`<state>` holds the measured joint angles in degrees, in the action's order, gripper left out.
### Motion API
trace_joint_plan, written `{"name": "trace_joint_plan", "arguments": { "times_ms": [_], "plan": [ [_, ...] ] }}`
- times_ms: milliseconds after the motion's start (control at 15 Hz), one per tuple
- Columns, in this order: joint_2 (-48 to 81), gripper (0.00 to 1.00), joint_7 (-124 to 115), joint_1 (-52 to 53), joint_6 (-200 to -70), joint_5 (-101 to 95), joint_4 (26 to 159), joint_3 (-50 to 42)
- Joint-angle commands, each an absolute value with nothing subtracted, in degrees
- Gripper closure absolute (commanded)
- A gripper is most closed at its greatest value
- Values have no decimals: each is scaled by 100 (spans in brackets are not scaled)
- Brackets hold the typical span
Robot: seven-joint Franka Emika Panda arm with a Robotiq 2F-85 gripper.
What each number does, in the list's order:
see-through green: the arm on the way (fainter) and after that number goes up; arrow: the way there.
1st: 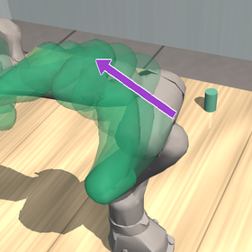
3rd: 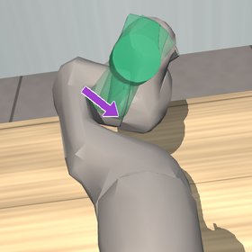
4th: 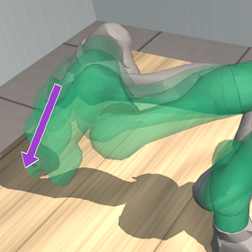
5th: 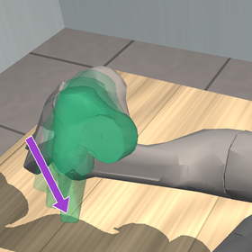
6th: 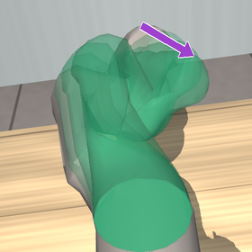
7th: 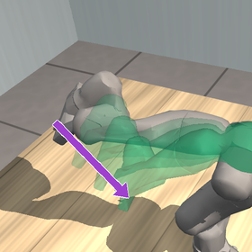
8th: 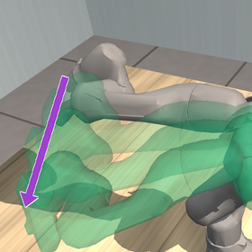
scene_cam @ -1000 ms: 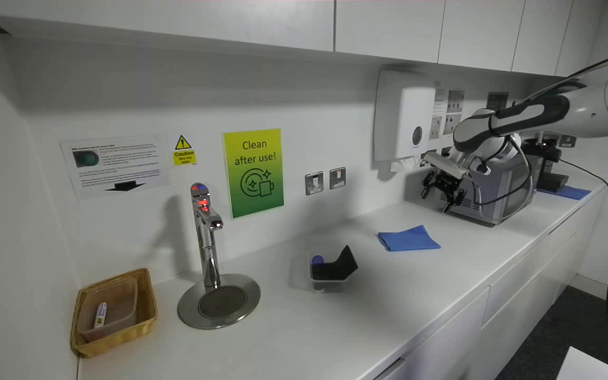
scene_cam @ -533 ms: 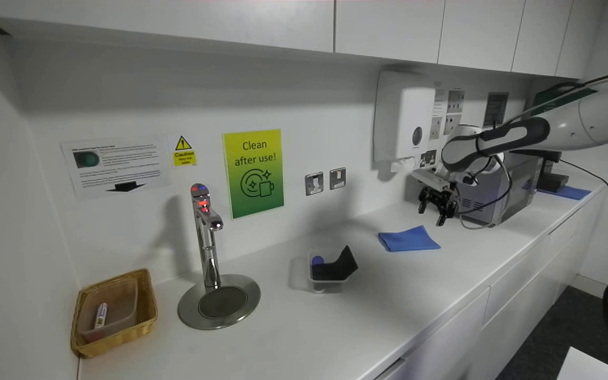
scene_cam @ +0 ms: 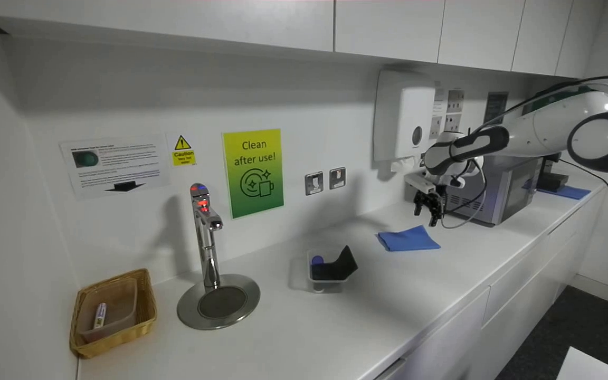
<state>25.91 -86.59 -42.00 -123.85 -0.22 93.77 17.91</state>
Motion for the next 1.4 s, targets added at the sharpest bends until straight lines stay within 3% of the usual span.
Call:
{"name": "trace_joint_plan", "arguments": {
  "times_ms": [0,267,667,733,867,1333],
  "plan": [
    [2938,0,-8362,-2985,-12006,524,8648,438],
    [3004,0,-8097,-2219,-11871,1044,8559,-320],
    [2992,0,-7963,-1659,-11871,1116,8627,-740],
    [3018,25,-7964,-1612,-11842,1098,8603,-778],
    [3073,32,-7976,-1539,-11798,1086,8583,-842],
    [3312,84,-8044,-1419,-11577,1027,8499,-956]
  ]
}}
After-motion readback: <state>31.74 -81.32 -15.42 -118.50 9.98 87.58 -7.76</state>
